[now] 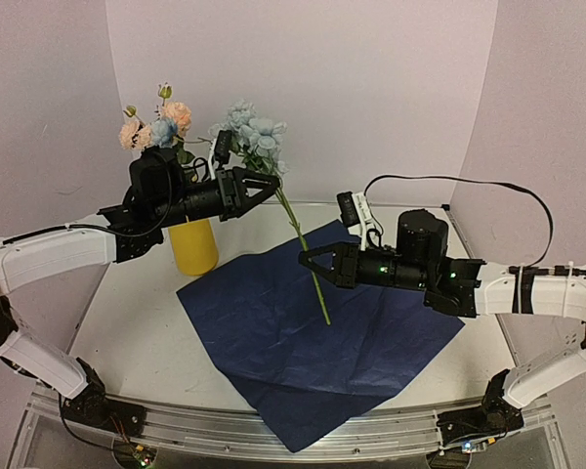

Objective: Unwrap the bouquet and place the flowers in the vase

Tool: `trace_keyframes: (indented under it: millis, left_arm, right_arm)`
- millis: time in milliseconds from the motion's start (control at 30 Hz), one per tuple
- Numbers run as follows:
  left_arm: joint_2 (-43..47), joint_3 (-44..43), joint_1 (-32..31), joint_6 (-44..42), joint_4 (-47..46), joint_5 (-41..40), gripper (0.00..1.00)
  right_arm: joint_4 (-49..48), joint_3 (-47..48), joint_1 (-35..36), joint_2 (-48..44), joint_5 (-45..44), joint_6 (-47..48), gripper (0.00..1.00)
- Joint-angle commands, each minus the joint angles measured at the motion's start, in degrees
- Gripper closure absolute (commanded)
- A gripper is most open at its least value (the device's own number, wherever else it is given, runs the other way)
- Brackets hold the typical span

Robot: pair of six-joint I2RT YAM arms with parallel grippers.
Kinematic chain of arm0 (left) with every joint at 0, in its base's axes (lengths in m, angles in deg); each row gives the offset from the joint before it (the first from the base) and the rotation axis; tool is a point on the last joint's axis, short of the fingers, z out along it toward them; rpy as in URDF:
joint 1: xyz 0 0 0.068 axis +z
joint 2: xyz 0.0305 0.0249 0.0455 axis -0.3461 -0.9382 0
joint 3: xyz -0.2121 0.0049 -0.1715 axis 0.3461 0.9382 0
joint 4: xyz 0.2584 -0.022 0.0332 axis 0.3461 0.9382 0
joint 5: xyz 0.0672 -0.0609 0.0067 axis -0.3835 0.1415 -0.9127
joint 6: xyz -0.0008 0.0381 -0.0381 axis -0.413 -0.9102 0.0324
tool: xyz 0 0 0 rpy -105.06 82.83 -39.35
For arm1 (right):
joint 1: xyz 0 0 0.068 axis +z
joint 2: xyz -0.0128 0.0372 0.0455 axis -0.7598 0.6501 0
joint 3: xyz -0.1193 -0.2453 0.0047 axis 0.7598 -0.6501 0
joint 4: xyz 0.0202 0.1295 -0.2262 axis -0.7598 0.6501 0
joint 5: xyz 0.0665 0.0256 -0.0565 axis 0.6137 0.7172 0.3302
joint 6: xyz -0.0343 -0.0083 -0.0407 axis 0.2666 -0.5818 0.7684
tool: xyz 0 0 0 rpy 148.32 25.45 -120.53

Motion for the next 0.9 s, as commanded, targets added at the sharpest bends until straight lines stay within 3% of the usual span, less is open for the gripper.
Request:
trace_keyframes:
  millis: [0,67,133,200,267,367,633,733,800,867]
  left_arm:
    - [-0.38,-3.05,-0.19,-0.47,-3.42,1.11,0.73]
    - [-0.43,-3.05,-0.13,-0.49,-3.51,1.25,0.86]
    - [-0.44,-2.79,-0.17,-0.51,-3.6,0.81,0.89]
    - [-0.75,-2.44,-0.15,-0.02,-3.56,0.78,0.71]
    - [-1.58,-2.63,-0.15,0.6,-3.6,2.01,0.59]
    - [-2.9,-2.79,-0.15,1.9,-3.6,3.46,0.56]
    - [-2.62,-2.72,-0.28,1.64,-3.69,3.78,0.7]
    - [-1.8,-2.87,-0.33,0.4,-3.78,3.19,0.91]
    - [-1.13,-2.78,-0.33,-0.39,-3.77,2.54,1.0]
    - [0.34,-2.17,-0.33,-2.08,-3.78,1.39,1.0]
  right_arm:
    - [-4.01,1.46,0.29,0.04,1.45,0.53,1.0]
    - [-3.94,1.33,0.33,-0.03,1.5,0.5,1.0]
    - [-4.01,1.28,0.36,-0.09,1.61,0.45,1.0]
    - [-3.94,1.2,0.31,-0.28,1.52,0.53,1.0]
    - [-3.99,1.1,0.33,-0.62,1.14,0.52,1.0]
    - [-4.0,1.17,0.29,-0.92,0.93,0.68,1.0]
    - [-3.95,1.02,0.35,-0.76,1.0,0.59,1.0]
    - [-3.96,1.02,0.3,-0.57,1.15,0.52,1.0]
    - [-3.94,0.9,0.33,-0.64,0.87,0.5,0.92]
    - [-3.95,0.49,0.34,-0.97,-0.22,0.37,0.61]
